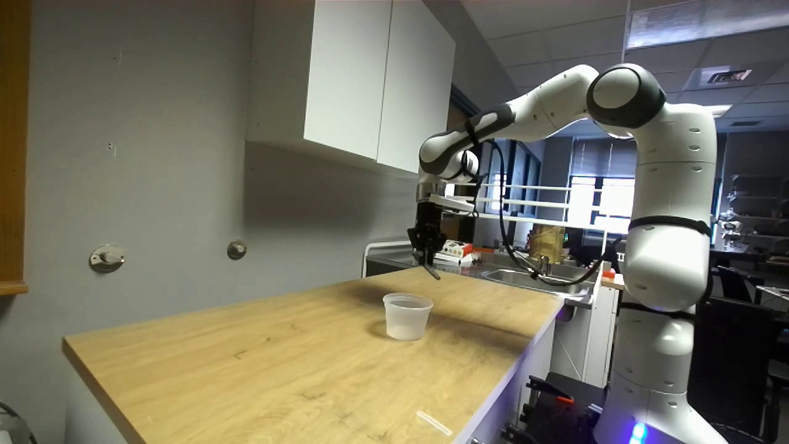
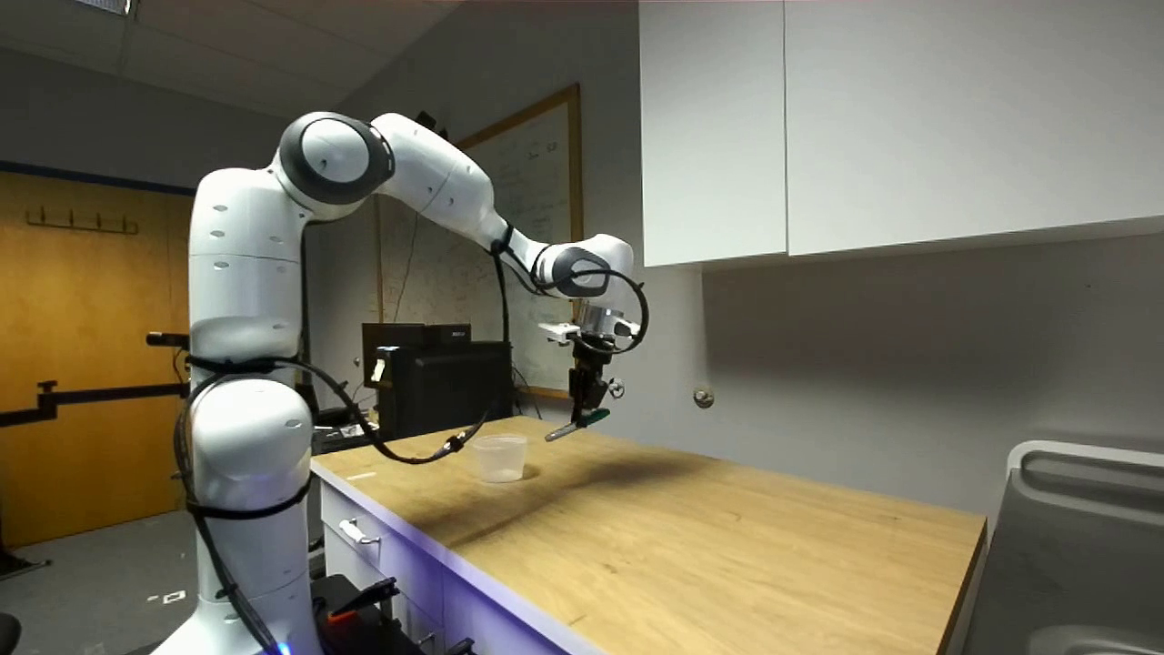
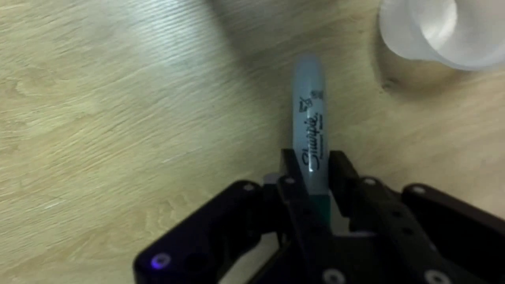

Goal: Put the marker into the bowl.

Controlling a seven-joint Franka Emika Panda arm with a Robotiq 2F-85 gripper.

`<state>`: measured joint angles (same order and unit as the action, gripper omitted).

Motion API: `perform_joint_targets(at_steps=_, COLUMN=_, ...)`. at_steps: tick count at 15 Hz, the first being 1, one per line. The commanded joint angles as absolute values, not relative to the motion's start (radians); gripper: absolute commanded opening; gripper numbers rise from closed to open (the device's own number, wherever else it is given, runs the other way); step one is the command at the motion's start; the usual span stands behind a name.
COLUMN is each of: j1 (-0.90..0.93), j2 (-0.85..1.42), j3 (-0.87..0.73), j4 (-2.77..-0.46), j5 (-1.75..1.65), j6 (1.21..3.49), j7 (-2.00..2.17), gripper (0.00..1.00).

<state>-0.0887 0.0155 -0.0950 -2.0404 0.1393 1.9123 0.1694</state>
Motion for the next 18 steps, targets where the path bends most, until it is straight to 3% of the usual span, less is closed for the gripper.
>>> perform_joint_targets(at_steps=1, j1=-0.065, j2=-0.033, j3=-0.070, j4=-2.035, j5=0.199, j6=2.002, j7=0.342, gripper=0.07)
perform_joint_targets(at_steps=10, j1=0.006, j2=-0.048, j3=0.020, j4=-2.108, j5=0.063, j6=2.423, j7=0.869, gripper=0.07)
perform_joint_targets(at_steps=18, j1=0.001, j2=-0.196, j3=0.042, j4=-2.230, j5=-0.094, j6=2.349, j7=1.086, gripper=0.07)
